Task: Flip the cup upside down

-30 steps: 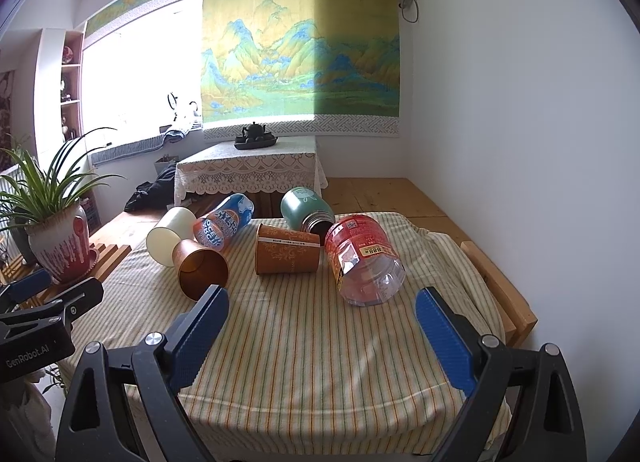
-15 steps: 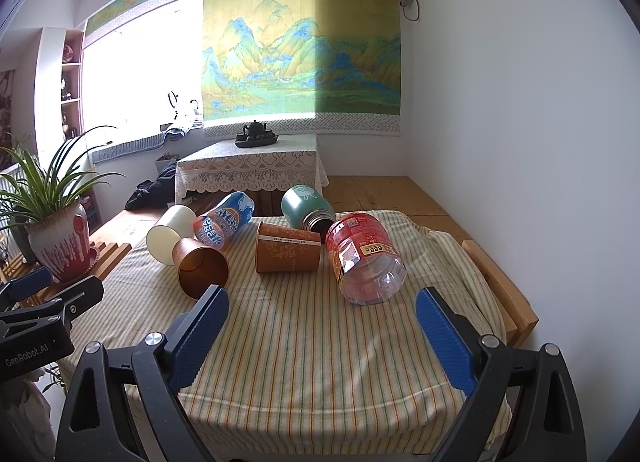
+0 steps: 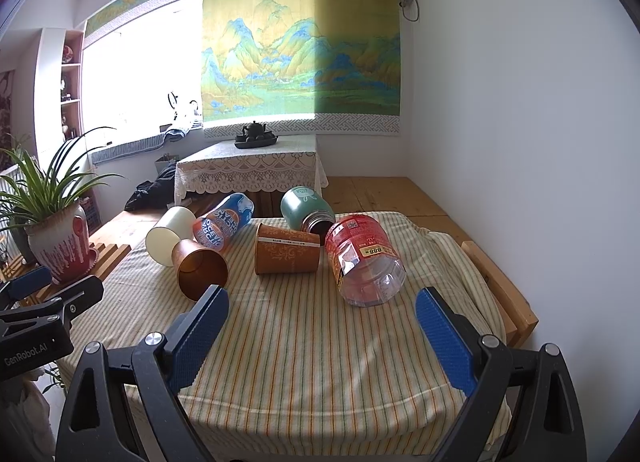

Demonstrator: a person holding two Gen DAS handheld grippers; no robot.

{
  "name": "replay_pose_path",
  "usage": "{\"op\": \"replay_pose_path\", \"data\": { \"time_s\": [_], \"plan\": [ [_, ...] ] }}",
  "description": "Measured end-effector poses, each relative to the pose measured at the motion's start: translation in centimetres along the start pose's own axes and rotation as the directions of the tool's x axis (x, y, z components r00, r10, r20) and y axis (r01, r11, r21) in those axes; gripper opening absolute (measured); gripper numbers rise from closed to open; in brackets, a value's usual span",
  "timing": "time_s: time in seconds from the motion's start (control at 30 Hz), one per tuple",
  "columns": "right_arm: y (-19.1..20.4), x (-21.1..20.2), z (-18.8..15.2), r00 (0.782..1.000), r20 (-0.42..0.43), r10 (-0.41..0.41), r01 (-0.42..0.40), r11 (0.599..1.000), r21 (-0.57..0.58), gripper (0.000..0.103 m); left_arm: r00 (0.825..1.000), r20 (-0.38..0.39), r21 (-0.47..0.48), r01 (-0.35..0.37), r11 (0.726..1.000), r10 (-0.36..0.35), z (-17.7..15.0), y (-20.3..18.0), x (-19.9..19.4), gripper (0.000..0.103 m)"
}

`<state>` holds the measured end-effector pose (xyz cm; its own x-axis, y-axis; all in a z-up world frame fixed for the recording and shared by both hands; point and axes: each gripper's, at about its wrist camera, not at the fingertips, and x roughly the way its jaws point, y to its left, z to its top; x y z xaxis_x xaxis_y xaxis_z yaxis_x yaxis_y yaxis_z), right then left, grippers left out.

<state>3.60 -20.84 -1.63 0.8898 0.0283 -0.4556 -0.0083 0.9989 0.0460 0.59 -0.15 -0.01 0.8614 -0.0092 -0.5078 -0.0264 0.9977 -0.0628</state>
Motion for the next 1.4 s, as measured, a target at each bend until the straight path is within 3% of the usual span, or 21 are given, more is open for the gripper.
{"op": "replay_pose_path", "data": {
  "time_s": [1.13, 1.4],
  "plan": [
    [0.5, 1.2, 0.1, 1.0, -0.022, 0.005, -0.005, 1.0, -0.007, 0.093, 1.0, -0.015, 0.002, 0.011, 1.0, -0.011, -0.3, 0.4, 0.7, 0.099],
    [1.6, 3.4, 2.3, 0.998, -0.049, 0.049, -0.05, 0.998, -0.026, 0.093, 1.0, -0.029, 0.003, 0.011, 1.0, -0.01, -0.8, 1.1, 1.2, 0.099]
  ]
}}
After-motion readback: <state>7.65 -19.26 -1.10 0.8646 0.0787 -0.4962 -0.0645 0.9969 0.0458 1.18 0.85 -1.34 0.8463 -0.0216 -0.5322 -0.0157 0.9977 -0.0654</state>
